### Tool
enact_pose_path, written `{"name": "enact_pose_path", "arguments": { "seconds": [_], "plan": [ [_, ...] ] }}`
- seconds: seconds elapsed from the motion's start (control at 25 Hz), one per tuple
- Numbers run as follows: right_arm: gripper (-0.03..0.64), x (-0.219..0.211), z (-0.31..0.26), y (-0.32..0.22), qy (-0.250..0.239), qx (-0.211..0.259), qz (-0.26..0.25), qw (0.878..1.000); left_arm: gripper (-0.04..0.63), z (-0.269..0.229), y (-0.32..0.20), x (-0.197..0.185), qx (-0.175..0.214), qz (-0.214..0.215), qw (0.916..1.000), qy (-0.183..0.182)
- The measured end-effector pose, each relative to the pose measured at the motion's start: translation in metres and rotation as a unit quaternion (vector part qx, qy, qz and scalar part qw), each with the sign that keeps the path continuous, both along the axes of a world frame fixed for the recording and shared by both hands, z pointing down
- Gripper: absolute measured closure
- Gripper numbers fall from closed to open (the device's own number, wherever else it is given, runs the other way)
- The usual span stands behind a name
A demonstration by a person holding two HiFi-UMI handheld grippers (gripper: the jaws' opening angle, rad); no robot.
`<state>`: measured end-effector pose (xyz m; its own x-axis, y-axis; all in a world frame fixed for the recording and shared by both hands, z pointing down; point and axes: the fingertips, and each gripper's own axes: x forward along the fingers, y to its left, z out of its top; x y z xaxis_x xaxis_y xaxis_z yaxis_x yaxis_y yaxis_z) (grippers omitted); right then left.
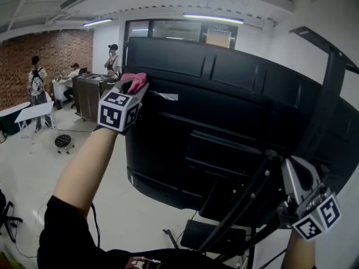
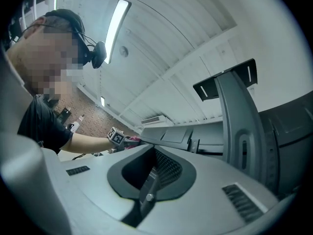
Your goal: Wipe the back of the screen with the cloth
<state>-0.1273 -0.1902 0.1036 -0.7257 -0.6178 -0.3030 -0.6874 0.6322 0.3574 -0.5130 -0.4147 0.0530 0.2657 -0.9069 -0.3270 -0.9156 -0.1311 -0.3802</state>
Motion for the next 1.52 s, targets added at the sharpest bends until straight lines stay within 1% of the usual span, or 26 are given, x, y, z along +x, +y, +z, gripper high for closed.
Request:
{"name": "enact_pose_path", "arguments": {
  "seconds": [0.08,0.16,0.28,0.4,0.48,0.56,0.6,0.76,0.8,0.84,0.88,0.92,1.0,1.04,1.12,1.2,1.24,1.28,1.32,1.36,1.4,1.44,1.48,1.52],
  "plan": [
    [0.611,0.010,0.000,0.003,-0.001,0.001,-0.002,1.000,0.497,0.000,0.003,0.043,0.001,0.011,0.9994,-0.034],
    [0.611,0.022,0.001,0.003,-0.003,0.002,-0.006,1.000,0.495,-0.001,0.004,0.085,-0.001,0.014,0.9970,-0.076],
    [0.611,0.043,0.003,0.008,-0.006,0.004,-0.008,1.000,0.497,0.000,0.011,0.151,-0.021,0.033,0.9888,-0.144],
    [0.611,0.060,0.006,0.010,-0.004,0.006,-0.008,1.000,0.497,0.005,0.020,0.209,-0.039,0.053,0.9801,-0.187],
    [0.611,0.073,0.008,0.010,-0.006,0.007,-0.012,1.000,0.495,0.009,0.022,0.256,-0.043,0.064,0.9702,-0.230],
    [0.611,0.082,0.009,0.011,-0.009,0.012,-0.017,1.000,0.495,0.013,0.024,0.297,-0.044,0.072,0.9573,-0.276],
    [0.611,0.086,0.010,0.011,-0.010,0.014,-0.019,1.000,0.495,0.015,0.026,0.313,-0.047,0.081,0.9523,-0.290],
    [0.611,0.101,0.016,0.006,-0.016,0.005,-0.019,1.000,0.495,0.020,0.035,0.375,-0.070,0.122,0.9342,-0.328],
    [0.611,0.103,0.017,0.006,-0.019,0.003,-0.018,1.000,0.500,0.021,0.036,0.383,-0.071,0.128,0.9315,-0.333],
    [0.611,0.102,0.018,0.006,-0.020,0.001,-0.019,1.000,0.500,0.021,0.037,0.386,-0.068,0.135,0.9310,-0.332],
    [0.611,0.098,0.019,0.007,-0.019,0.000,-0.023,1.000,0.499,0.017,0.039,0.382,-0.062,0.144,0.9333,-0.323],
    [0.611,0.090,0.021,0.008,-0.017,-0.002,-0.028,0.999,0.499,0.012,0.043,0.370,-0.051,0.149,0.9381,-0.308],
    [0.611,0.068,0.025,0.011,-0.013,-0.008,-0.044,0.999,0.499,-0.001,0.054,0.324,-0.028,0.148,0.9508,-0.271],
    [0.611,0.055,0.027,0.012,-0.011,-0.012,-0.055,0.998,0.499,-0.006,0.060,0.290,-0.021,0.142,0.9577,-0.249],
    [0.611,0.026,0.031,0.016,-0.009,-0.019,-0.078,0.997,0.499,-0.004,0.067,0.205,-0.019,0.115,0.9747,-0.191],
    [0.611,0.005,0.035,0.022,-0.008,-0.024,-0.091,0.995,0.499,0.015,0.065,0.107,-0.028,0.067,0.9903,-0.118],
    [0.611,-0.002,0.036,0.025,-0.008,-0.026,-0.093,0.995,0.499,0.031,0.060,0.058,-0.035,0.038,0.9952,-0.083],
    [0.611,-0.007,0.037,0.028,-0.007,-0.027,-0.092,0.995,0.499,0.049,0.054,0.012,-0.043,0.007,0.9977,-0.052],
    [0.611,-0.013,0.039,0.029,-0.005,-0.029,-0.090,0.996,0.499,0.069,0.048,-0.030,-0.051,-0.024,0.9981,-0.026],
    [0.611,-0.019,0.041,0.029,-0.003,-0.031,-0.087,0.996,0.499,0.088,0.040,-0.064,-0.060,-0.051,0.9969,-0.005],
    [0.611,-0.027,0.046,0.027,0.000,-0.036,-0.084,0.996,0.499,0.107,0.031,-0.090,-0.069,-0.070,0.9951,0.011],
    [0.611,-0.036,0.051,0.022,0.004,-0.044,-0.083,0.996,0.499,0.123,0.019,-0.106,-0.076,-0.079,0.9936,0.024],
    [0.611,-0.046,0.057,0.017,0.007,-0.052,-0.082,0.995,0.499,0.136,0.007,-0.113,-0.082,-0.080,0.9929,0.033],
    [0.611,-0.057,0.063,0.011,0.009,-0.063,-0.082,0.995,0.499,0.148,-0.005,-0.112,-0.085,-0.074,0.9928,0.040]
  ]
}}
